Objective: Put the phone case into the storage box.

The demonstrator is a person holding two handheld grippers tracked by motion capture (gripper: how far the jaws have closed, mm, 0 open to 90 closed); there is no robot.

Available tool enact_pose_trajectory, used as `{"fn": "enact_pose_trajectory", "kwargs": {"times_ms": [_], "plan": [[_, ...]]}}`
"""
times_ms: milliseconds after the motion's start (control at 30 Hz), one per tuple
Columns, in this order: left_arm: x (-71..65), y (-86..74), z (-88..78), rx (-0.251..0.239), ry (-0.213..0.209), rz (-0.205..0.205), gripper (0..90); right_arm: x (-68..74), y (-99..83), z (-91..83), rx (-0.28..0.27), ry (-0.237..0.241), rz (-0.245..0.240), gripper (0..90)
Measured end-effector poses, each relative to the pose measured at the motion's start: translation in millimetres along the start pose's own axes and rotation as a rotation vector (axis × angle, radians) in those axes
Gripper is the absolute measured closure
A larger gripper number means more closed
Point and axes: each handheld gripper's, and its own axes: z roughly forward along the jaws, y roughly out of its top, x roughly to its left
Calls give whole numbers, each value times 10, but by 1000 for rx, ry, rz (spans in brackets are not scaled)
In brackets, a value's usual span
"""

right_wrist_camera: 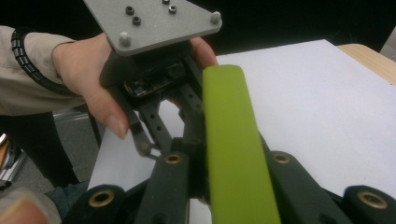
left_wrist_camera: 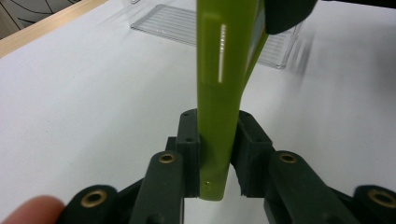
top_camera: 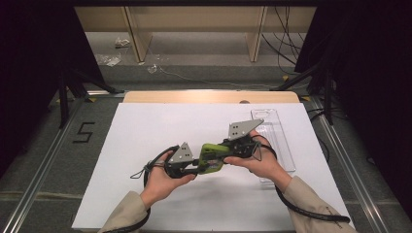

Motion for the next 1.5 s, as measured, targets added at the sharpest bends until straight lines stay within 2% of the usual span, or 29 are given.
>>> {"fn": "enact_pose_trajectory", "kwargs": {"times_ms": [633, 900, 1067, 1267, 1500], "plan": [[8, 18, -41, 2, 0, -12, 772, -8, -2, -7, -24, 13, -10, 781], [-3, 33, -50, -1, -7, -10, 774, -6, 6, -24, -38, 10, -24, 751], [-6, 36, -49, -5, -10, -20, 774, -19, 3, -28, -55, -1, -26, 678], [6, 38, -66, -7, 2, -40, 774, -49, -10, -38, -96, -69, -47, 475], [20, 35, -76, -12, 31, -61, 774, -100, -38, -60, -163, -127, -16, 329]]}}
